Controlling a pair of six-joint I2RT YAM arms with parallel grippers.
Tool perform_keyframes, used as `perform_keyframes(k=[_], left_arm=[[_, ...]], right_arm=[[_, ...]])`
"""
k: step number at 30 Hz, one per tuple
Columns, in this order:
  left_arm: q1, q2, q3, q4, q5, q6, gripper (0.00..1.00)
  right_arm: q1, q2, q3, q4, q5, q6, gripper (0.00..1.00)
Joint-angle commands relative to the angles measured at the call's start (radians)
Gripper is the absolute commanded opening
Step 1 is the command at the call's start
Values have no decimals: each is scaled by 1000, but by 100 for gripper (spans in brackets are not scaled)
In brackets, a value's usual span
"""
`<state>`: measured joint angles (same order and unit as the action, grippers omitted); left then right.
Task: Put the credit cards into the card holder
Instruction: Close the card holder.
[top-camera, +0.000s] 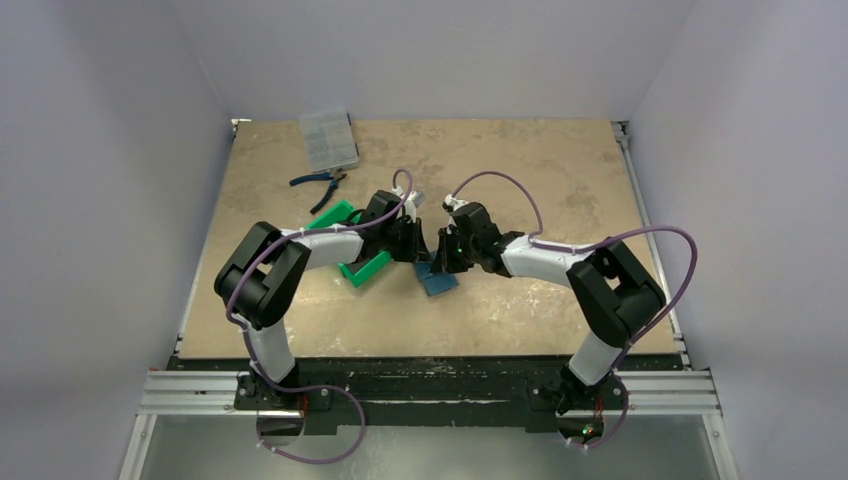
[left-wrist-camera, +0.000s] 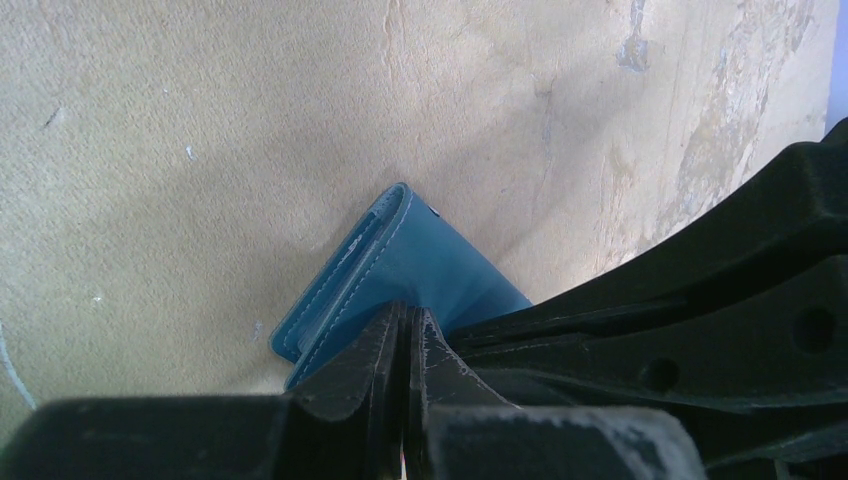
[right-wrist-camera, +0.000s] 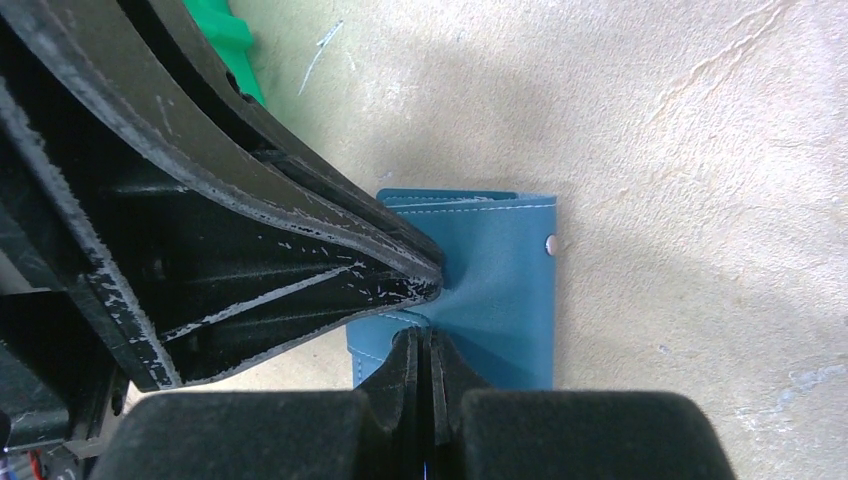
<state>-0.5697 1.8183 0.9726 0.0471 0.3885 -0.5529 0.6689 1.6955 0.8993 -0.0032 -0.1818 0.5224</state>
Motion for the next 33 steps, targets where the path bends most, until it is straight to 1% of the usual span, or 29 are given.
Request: perform_keyframes(k=[1, 5, 10, 13, 15, 20, 22, 29, 33], left_arm=[[13, 16, -3, -46, -49, 51, 0], [13, 13, -2, -46, -49, 54, 0], [14, 15, -1, -46, -44, 54, 0], [14, 13, 0, -46, -45, 54, 0], [13, 13, 0, -46, -45, 55, 0], [14, 10, -6, -46, -44, 47, 0], [18, 10, -11, -33, -23, 36, 0], [35, 27, -6, -13, 27, 21, 0], [49, 35, 2, -15, 61, 25, 0]], right_arm=[[18, 40, 8, -68, 97, -26, 0], [27, 40, -1, -87, 123, -40, 0], [46, 33, -5, -79, 112, -63, 0], [66, 43, 7, -92, 139, -78, 0], [89, 48, 17, -111, 181, -83, 0], [168, 79, 30, -165, 358, -60, 0], [194, 107, 26, -187, 427, -35, 0], [274, 125, -85, -101, 569, 59, 0], [305, 124, -126, -72, 614, 91, 0]])
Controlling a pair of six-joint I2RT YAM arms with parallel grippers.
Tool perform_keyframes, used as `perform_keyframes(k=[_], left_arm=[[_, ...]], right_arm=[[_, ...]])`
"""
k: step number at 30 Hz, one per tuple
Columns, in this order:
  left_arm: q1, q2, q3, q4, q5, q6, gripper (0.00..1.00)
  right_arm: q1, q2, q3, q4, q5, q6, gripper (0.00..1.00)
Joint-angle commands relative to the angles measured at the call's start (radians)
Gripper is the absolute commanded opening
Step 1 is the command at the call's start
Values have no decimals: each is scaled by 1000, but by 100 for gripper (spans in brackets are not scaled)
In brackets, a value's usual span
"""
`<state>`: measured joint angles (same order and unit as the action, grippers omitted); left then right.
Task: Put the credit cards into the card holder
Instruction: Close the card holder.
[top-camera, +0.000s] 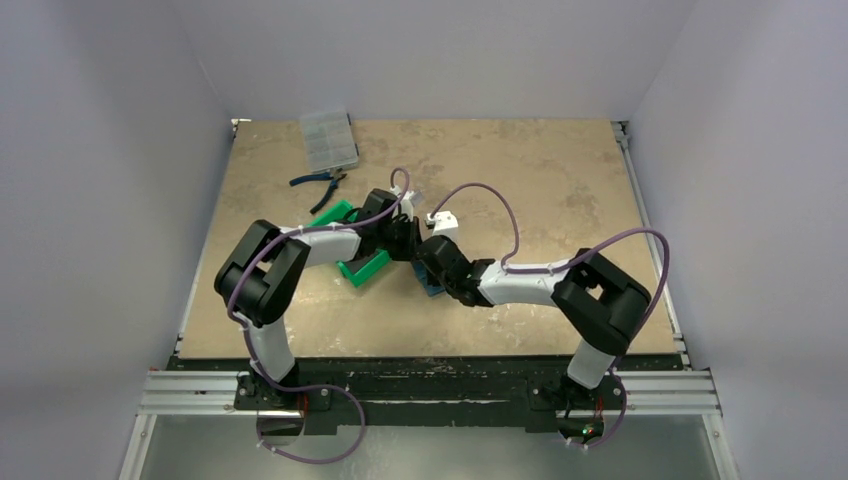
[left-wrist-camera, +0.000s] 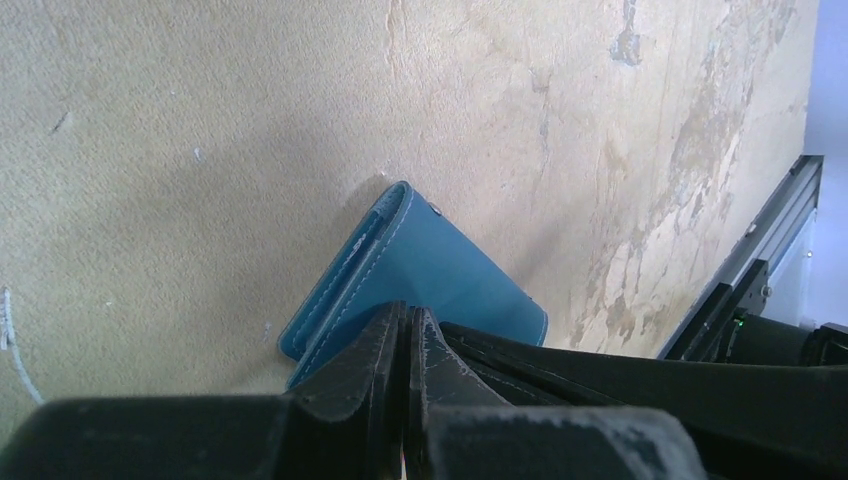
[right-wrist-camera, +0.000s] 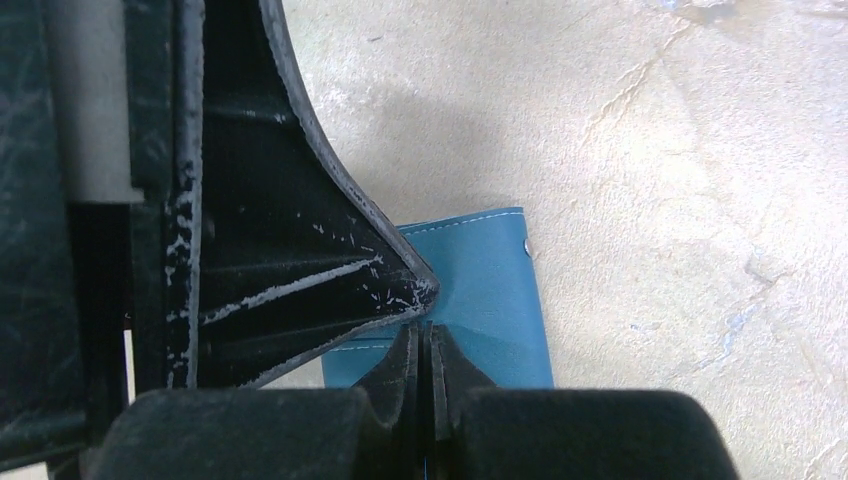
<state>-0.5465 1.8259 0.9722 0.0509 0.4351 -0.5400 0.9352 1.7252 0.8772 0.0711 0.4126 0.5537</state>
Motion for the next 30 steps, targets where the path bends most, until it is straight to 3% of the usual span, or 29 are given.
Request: perform_keyframes(k=[1, 3, 10, 19, 30], left_arm=[[28, 31, 10, -29, 25, 15, 0], [32, 31, 25, -41, 40, 8, 0], [59, -72, 76, -41, 81, -46, 15], [77, -273, -28, -45, 41, -126, 0], [47, -313, -203, 107, 36, -243, 0]], right_arm=[[41, 94, -113, -137, 24, 63, 0], [42, 93, -123, -129, 15, 74, 0], [38, 39, -188, -7, -93, 81, 0], [-45, -5, -251, 89, -231, 82, 0], [-87, -14, -274, 144, -322, 77, 0]])
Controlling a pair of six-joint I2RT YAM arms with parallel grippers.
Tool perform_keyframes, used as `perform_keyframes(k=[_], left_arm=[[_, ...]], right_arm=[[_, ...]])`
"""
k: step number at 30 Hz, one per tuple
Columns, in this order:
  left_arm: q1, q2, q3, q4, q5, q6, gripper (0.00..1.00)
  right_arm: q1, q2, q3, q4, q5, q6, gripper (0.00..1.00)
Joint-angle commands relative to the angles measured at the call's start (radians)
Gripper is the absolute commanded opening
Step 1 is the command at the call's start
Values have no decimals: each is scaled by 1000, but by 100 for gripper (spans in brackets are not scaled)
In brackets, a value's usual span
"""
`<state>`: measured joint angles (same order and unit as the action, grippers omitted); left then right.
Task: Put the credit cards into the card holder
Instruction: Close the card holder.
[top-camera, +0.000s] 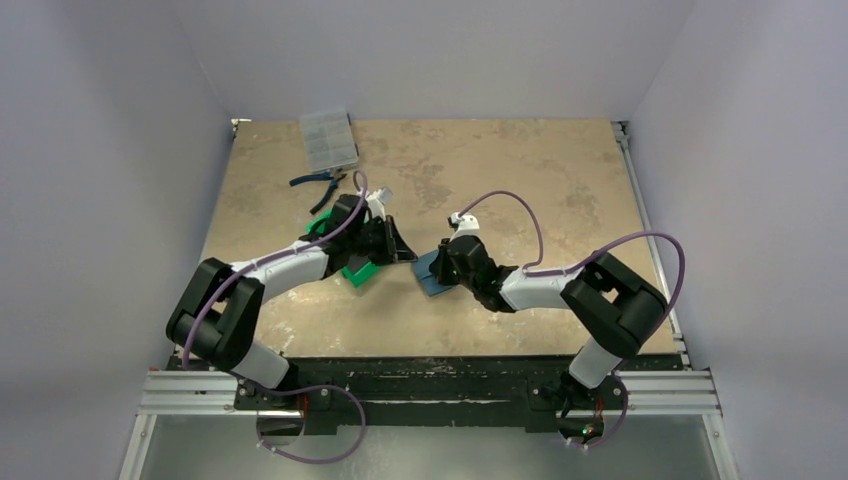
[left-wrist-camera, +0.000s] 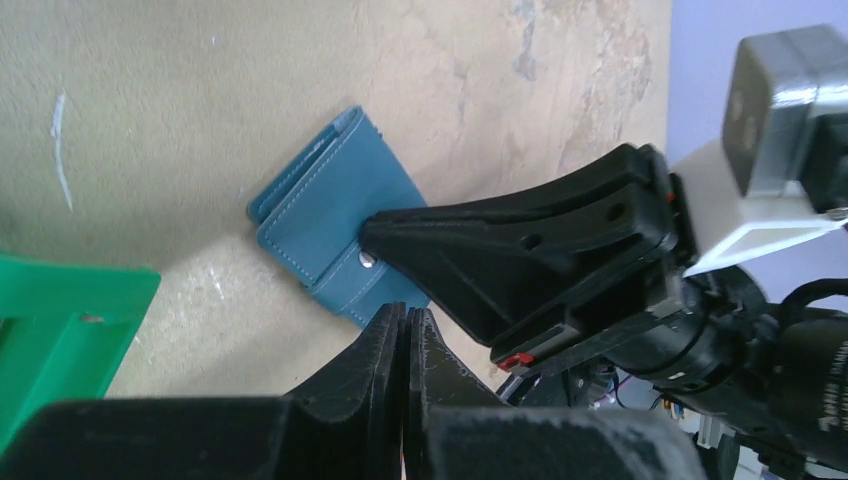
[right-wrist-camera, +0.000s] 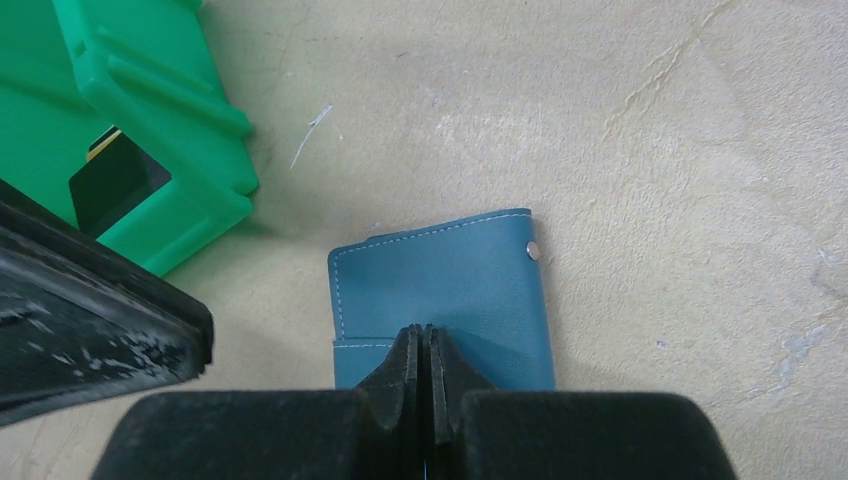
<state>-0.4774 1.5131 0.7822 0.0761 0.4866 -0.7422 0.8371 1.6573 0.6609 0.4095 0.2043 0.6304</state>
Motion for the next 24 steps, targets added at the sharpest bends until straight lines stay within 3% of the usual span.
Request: perform_keyframes(k=[1, 9, 24], left_arm=[[-31, 4, -14, 80, -26, -37, 0], [-76, 92, 8, 48, -85, 14, 0], [-98, 181, 31, 122, -69, 22, 0]], right_arm=[[11, 56, -58, -191, -116, 0, 0], [3, 56, -59, -187, -131, 0, 0], [0, 79, -55, -178, -156, -1, 0]])
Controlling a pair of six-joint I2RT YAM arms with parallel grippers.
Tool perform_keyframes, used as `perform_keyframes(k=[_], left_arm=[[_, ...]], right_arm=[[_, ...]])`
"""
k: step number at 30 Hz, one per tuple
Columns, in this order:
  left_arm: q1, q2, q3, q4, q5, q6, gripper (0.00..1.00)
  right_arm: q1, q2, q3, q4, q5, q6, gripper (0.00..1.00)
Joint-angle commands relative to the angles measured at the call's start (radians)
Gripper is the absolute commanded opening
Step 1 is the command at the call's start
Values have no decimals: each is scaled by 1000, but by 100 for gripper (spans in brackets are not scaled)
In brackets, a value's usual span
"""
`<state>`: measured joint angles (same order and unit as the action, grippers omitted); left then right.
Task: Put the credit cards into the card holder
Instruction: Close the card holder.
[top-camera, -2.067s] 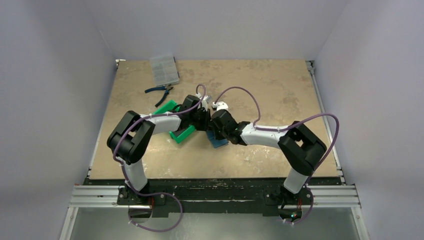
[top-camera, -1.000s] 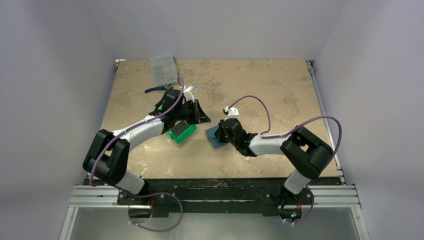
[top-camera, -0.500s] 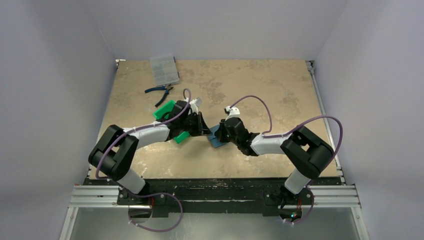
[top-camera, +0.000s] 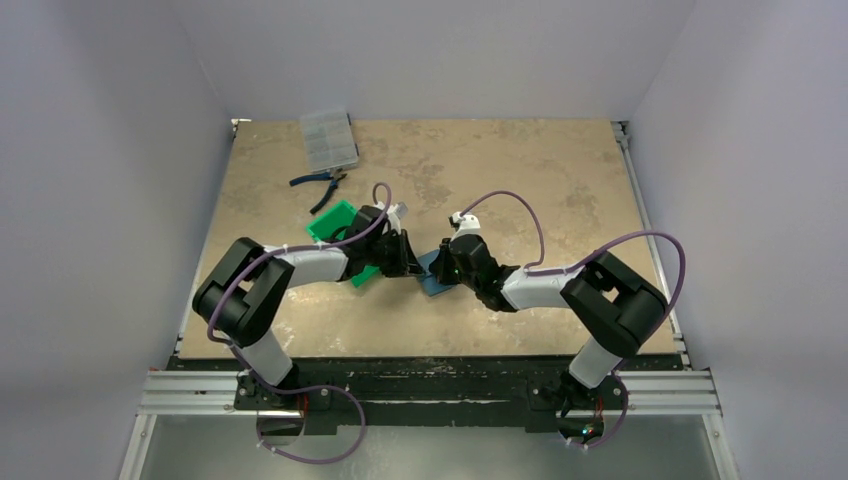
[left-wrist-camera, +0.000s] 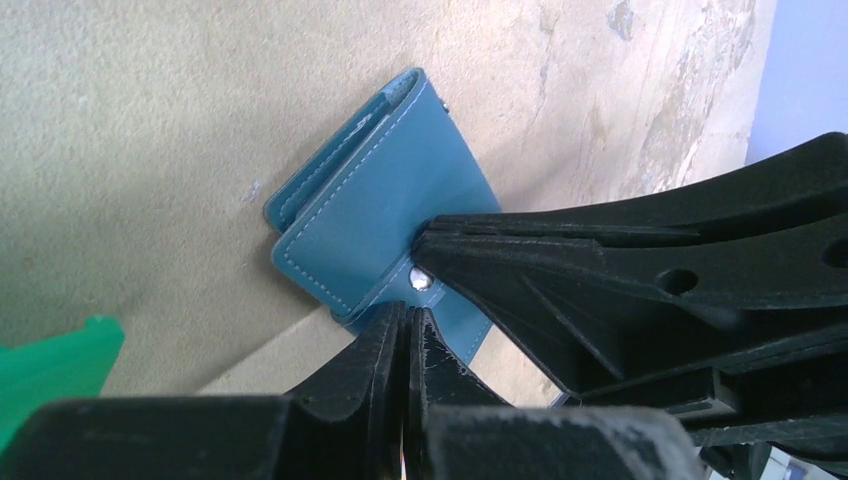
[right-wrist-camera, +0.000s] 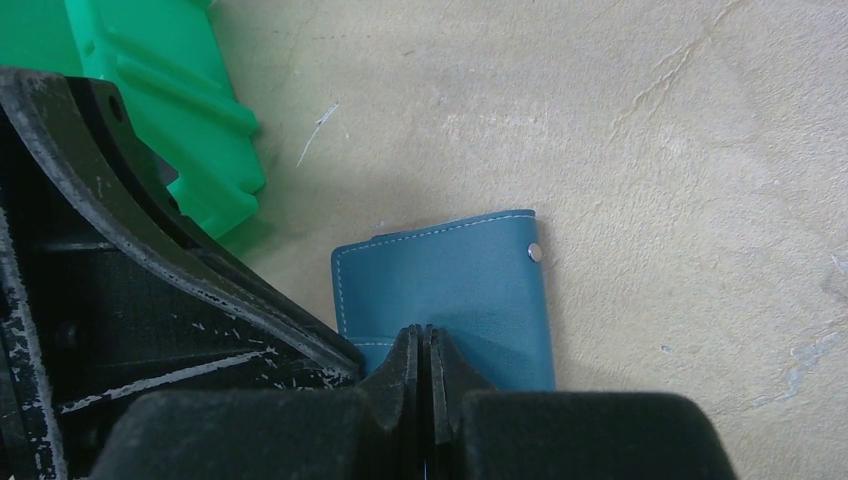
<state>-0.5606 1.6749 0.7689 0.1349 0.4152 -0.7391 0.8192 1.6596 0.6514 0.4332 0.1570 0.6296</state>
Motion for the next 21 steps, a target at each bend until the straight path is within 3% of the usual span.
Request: perform_keyframes(k=[1, 21], left_arm=[[-17, 26, 50, 66, 3, 20, 0], [-57, 94, 40, 41, -60, 49, 0]], right_arm=[[19, 78, -47, -202, -109, -1, 0], [18, 85, -46, -204, -140, -8, 0]])
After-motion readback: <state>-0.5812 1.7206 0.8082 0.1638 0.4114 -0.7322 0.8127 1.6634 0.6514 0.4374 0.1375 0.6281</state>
